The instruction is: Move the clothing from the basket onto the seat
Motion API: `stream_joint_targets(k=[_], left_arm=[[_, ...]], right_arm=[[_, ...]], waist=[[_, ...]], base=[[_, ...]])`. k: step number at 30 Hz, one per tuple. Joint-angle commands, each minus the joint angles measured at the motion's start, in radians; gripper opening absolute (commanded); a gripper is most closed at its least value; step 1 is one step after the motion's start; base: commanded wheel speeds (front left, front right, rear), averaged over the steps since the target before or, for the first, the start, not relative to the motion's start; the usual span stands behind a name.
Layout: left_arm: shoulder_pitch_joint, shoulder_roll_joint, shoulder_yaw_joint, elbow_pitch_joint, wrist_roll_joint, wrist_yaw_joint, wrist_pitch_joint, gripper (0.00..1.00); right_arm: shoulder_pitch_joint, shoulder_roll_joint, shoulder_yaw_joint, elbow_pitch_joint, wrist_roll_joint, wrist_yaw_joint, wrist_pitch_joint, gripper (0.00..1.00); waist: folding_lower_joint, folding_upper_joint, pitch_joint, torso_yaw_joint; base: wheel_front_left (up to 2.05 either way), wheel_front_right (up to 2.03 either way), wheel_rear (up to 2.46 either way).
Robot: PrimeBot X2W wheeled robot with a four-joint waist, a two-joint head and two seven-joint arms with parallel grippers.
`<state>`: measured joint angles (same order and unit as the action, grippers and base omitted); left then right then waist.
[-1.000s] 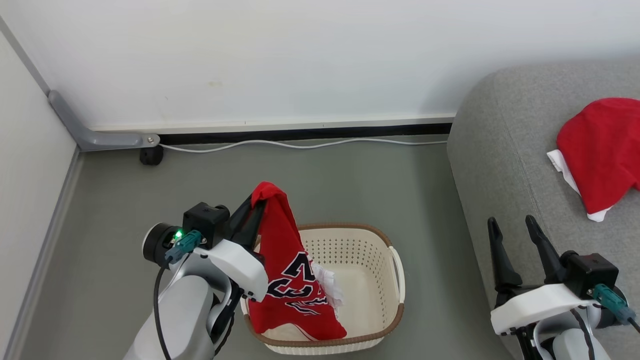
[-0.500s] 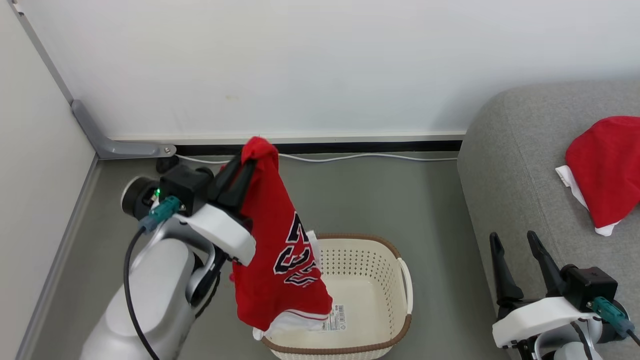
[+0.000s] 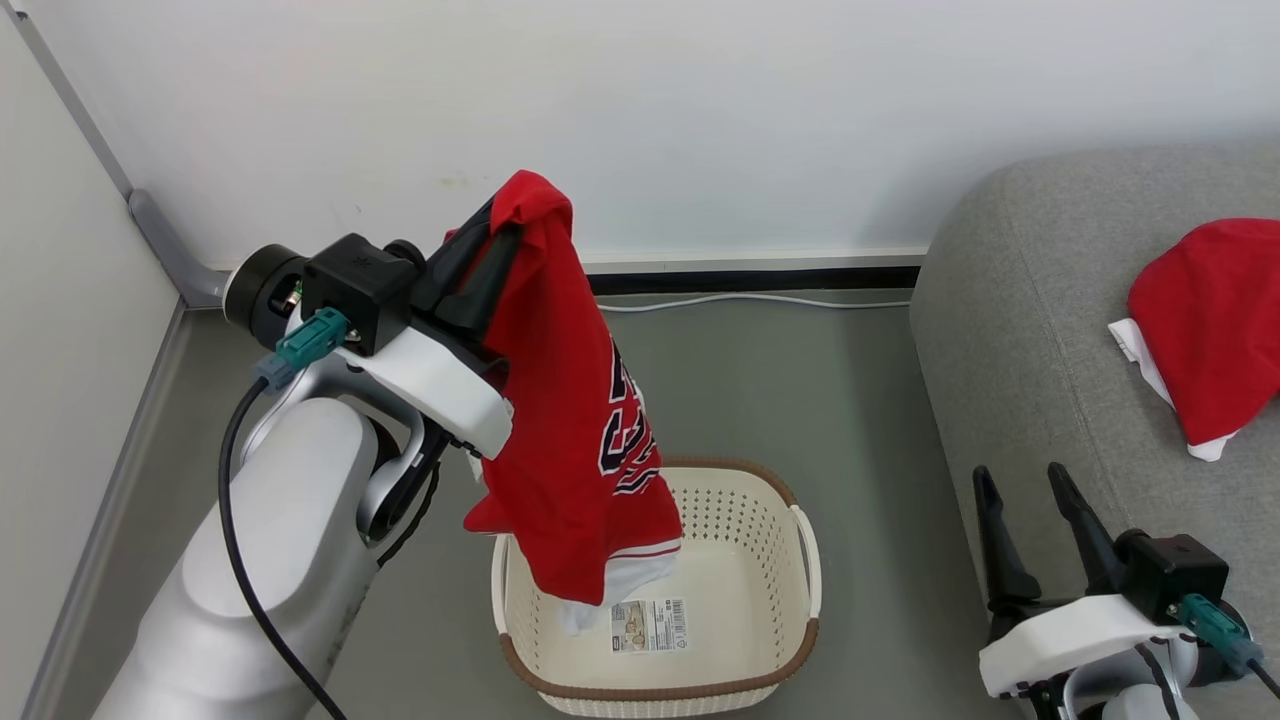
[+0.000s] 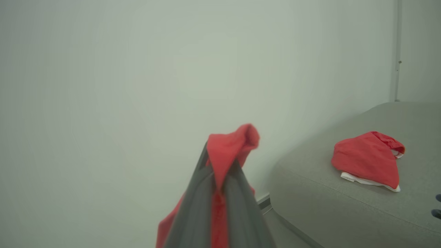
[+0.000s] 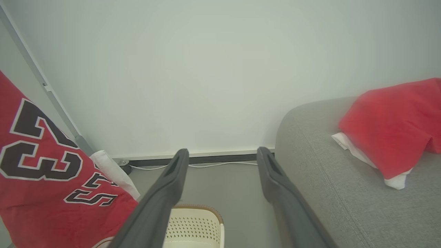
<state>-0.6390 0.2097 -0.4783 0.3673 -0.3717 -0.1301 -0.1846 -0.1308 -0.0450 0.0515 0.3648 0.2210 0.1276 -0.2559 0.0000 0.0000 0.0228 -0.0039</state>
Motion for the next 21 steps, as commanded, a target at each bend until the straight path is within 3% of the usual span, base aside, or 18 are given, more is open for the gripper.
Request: stream_joint_targets(k=[1, 8, 15, 21], left_arm=[[-0.066, 0.028, 0.033, -0.034, -0.011, 0.001, 0.002, 0.0], [-0.073, 0.016, 0.024, -0.037, -0.015, 0.004, -0.002, 0.0], [-0.081, 0.002, 0.005, -0.038, -0.015, 0.006, -0.005, 0.0], [-0.09, -0.01, -0.013, -0.037, -0.017, 0.006, -0.007, 0.0]], right_arm=[[-0.025, -0.005, 0.037, -0.025, 0.009, 0.003, -0.006, 1.0], [-0.069, -0.005, 0.11, -0.05, 0.014, 0.003, -0.006, 1.0], [-0.148, -0.005, 0.284, -0.061, 0.054, 0.003, -0.006, 1.0], [-0.235, -0.011, 0.457, -0.001, 0.11, 0.003, -0.006, 1.0]], waist=[[0.0, 0.0, 0.004, -0.001], [0.0, 0.0, 0.011, -0.004], [0.0, 0.0, 0.013, 0.0], [0.0, 0.0, 0.015, 0.012]], base=[[0.0, 0.0, 0.0], [0.0, 0.0, 0.0], [0.0, 0.0, 0.0], [0.0, 0.0, 0.0]])
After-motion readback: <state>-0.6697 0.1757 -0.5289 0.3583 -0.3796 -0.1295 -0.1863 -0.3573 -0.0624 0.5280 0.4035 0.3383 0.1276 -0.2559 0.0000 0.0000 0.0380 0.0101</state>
